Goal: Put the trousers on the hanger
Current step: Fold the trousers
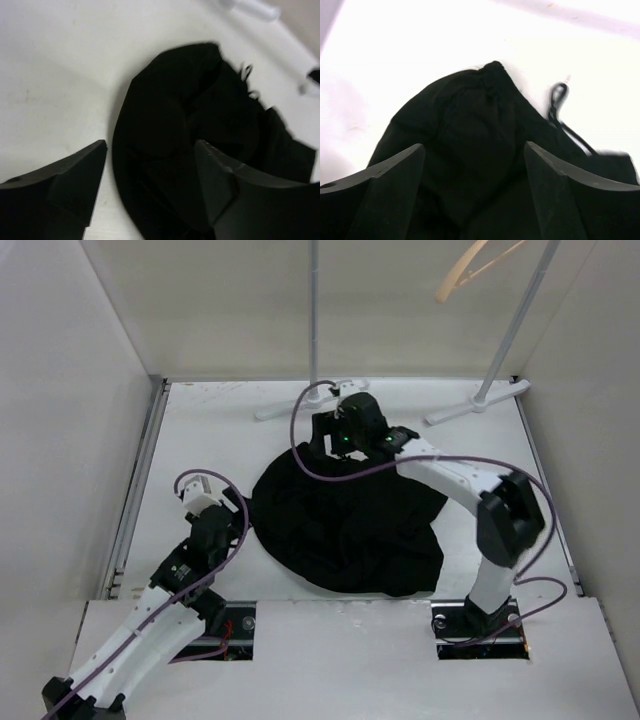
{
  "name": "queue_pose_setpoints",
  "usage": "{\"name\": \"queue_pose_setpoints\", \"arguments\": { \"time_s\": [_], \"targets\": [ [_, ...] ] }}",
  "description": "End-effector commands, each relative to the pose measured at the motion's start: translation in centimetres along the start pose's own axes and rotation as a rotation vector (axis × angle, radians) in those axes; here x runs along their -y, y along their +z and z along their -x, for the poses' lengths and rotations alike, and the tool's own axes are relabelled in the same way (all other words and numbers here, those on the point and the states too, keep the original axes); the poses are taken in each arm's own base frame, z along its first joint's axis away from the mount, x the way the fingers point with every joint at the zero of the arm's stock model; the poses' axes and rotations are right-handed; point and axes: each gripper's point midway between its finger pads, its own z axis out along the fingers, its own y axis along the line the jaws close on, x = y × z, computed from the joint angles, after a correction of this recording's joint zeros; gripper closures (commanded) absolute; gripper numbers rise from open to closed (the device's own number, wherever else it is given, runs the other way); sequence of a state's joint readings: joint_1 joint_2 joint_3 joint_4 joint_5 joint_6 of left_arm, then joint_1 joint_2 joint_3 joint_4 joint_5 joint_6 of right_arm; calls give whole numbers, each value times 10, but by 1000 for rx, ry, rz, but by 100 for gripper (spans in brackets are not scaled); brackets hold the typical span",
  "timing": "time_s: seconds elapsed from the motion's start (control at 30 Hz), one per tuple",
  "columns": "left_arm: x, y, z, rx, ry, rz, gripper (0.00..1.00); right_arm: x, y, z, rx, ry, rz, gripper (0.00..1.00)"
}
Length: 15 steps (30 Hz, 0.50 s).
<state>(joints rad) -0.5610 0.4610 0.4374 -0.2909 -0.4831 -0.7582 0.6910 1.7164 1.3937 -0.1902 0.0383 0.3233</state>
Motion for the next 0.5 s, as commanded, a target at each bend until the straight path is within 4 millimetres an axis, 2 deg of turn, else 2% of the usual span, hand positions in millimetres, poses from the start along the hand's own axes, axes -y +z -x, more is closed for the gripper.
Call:
{"name": "queue_pose_setpoints", "arguments": {
  "time_s": [0.0,0.1,0.2,0.27,0.33,0.4,0.43,0.47],
  "targets": [
    [-20,1,-43,-136,-27,33,27,-1,40,-5,-69,-77,14,11],
    [-24,-1,-63,-208,-27,16,20,8,70,-23,-148,-86,-12,9],
    [-20,-5,-75,-260,-43,-23,15,13,93,-39,-234,-73,-22,8],
    [-16,-9,-84,-298,-62,-60,14,18,104,-53,-297,-66,-40,16],
    [-12,-15,-92,-330,-85,-103,13,20,110,-62,-338,-66,-55,31],
    [-10,-19,-98,-353,-110,-131,13,18,112,-65,-355,-56,-58,59],
    [-9,-20,-99,-354,-119,-141,13,17,112,-60,-341,-50,-62,74],
    [-9,-21,-99,-350,-125,-147,13,15,109,-49,-308,-39,-67,83]
  ]
}}
